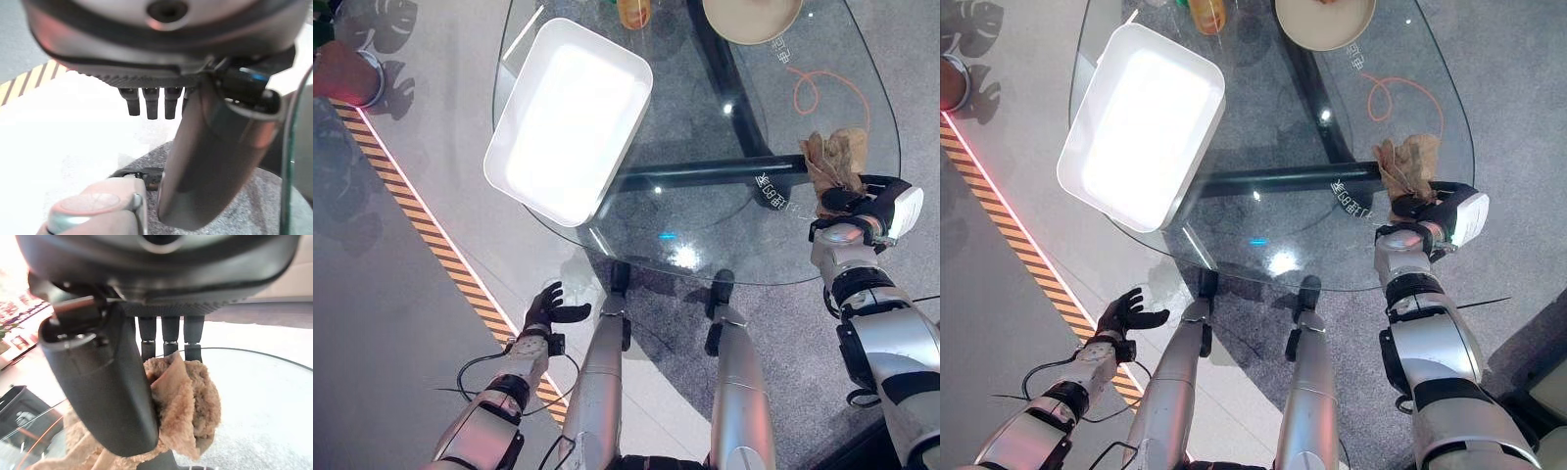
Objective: Wipe the table with a cloth and put it in the basket.
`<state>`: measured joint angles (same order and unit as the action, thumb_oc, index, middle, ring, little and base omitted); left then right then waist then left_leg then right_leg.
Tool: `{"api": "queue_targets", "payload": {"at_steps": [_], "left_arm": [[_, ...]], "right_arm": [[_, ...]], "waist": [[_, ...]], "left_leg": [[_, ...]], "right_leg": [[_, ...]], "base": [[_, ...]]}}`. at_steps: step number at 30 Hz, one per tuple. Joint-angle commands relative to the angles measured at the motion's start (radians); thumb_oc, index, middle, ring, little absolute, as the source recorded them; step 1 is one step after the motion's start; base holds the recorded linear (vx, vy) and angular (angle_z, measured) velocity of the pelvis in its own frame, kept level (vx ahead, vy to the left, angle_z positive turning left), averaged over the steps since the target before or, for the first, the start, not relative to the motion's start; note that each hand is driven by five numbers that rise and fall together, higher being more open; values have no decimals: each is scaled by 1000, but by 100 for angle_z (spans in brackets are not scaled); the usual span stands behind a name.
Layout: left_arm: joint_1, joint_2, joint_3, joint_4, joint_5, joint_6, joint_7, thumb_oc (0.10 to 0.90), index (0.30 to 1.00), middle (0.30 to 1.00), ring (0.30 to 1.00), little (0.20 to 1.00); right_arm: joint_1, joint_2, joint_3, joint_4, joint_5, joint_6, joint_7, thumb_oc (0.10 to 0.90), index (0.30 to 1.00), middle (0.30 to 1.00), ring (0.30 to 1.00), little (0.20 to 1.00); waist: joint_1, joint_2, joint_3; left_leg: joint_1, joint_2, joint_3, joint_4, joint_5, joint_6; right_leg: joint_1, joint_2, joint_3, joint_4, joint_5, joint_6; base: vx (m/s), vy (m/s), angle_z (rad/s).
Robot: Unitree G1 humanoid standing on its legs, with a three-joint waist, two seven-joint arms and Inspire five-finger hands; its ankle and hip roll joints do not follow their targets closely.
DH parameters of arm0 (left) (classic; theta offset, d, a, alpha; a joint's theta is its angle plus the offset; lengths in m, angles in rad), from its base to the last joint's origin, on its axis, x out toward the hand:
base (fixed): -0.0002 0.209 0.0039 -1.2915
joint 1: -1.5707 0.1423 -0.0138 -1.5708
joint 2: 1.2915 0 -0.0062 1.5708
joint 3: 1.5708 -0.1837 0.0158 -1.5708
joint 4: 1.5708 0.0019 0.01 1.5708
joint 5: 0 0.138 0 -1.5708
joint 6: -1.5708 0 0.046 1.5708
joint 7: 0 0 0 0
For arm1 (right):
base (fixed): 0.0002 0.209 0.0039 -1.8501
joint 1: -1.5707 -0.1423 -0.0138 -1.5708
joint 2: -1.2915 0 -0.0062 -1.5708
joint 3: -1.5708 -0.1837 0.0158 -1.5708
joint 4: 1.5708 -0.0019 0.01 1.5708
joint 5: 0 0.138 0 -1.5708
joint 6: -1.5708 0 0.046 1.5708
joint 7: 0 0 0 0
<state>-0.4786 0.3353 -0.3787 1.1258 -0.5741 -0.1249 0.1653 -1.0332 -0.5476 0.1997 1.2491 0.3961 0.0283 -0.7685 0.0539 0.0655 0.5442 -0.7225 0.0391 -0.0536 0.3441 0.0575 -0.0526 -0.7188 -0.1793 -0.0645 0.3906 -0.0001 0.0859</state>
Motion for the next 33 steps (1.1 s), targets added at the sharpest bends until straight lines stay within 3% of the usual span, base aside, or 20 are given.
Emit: {"api": "queue_targets", "payload": {"at_steps": [1,9,17,22,33], "left_arm": [[10,47,29,52,-12,-25,3,800,900,900,900,900],[-1,59,30,63,-16,-21,-12,800,900,900,900,900],[-12,61,28,72,-15,-18,-12,800,900,900,900,900],[-12,57,22,60,-13,-12,-5,800,900,900,900,900],[2,28,13,33,-7,-16,19,800,900,900,900,900]], "right_arm": [[24,-156,-22,23,20,-53,-106,100,300,300,300,200],[26,-166,-38,33,59,-49,-127,100,300,300,300,200],[22,-152,-25,0,37,-89,-88,100,300,300,300,200],[-8,-133,19,-54,-34,-125,-33,100,300,300,300,200],[-74,-66,147,-205,-168,-82,25,100,300,300,300,200]], "waist": [[10,10,-24],[7,5,-24],[3,1,-24],[6,4,-24],[14,14,-24]], "left_leg": [[3,-33,43,47,-65,62],[3,-31,44,47,-68,61],[3,-33,41,47,-70,62],[4,-35,39,45,-67,59],[4,-41,38,41,-60,53]], "right_leg": [[-1,36,-62,25,5,-43],[0,36,-61,23,6,-41],[-3,42,-57,24,6,-43],[-1,40,-60,21,4,-44],[4,40,-66,19,-6,-53]], "base": [[0,0,0],[0,0,0],[0,0,0],[0,0,0],[0,2,0]]}}
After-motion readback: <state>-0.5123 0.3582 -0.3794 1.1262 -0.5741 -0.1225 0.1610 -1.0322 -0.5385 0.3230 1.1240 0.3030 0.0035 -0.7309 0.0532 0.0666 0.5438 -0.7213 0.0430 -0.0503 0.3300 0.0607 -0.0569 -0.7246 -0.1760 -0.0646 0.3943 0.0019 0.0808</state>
